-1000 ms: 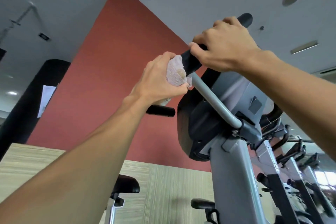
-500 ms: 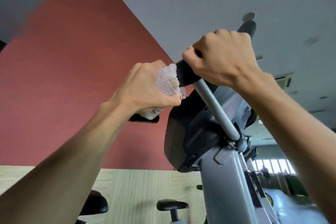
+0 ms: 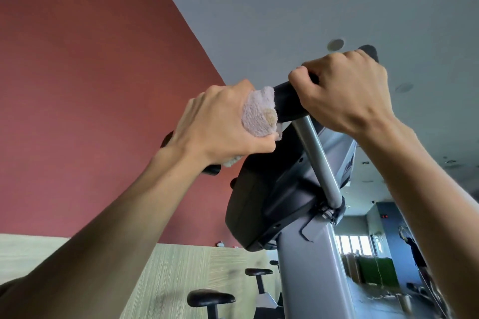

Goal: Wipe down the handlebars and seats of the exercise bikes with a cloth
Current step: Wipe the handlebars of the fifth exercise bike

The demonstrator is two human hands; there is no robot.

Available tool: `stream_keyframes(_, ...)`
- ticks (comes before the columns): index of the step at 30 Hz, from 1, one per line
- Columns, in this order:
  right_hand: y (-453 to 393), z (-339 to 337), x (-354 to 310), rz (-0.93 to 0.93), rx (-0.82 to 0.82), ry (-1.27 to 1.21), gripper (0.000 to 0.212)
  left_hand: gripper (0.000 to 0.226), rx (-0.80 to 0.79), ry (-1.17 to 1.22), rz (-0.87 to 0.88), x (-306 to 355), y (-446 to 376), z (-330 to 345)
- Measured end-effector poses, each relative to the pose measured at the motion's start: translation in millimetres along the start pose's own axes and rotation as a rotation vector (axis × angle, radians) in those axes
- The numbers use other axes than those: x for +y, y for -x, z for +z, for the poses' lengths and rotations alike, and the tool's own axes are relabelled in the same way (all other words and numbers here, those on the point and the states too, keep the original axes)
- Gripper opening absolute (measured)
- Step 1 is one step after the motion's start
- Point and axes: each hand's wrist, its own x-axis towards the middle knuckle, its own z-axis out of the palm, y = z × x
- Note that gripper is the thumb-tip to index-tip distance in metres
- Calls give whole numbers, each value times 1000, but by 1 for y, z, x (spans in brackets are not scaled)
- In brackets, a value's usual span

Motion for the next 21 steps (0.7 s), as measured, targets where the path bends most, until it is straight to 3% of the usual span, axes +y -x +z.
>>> stream_keyframes(5,2,5,-3,14,22,63,43,60,327,-168,244,-43,31,19)
stream_keyframes(8,5,4,-9,73,41,70,41,61,423,-183,280,-68,47,24)
stream_keyframes(14,7,6,-21,102,25,139,39,59,344,-199,186,-22,18,30)
stream_keyframes(21,-6,-9,-35,-1,-108,195,48,62,342,-62,177,-27,14,26)
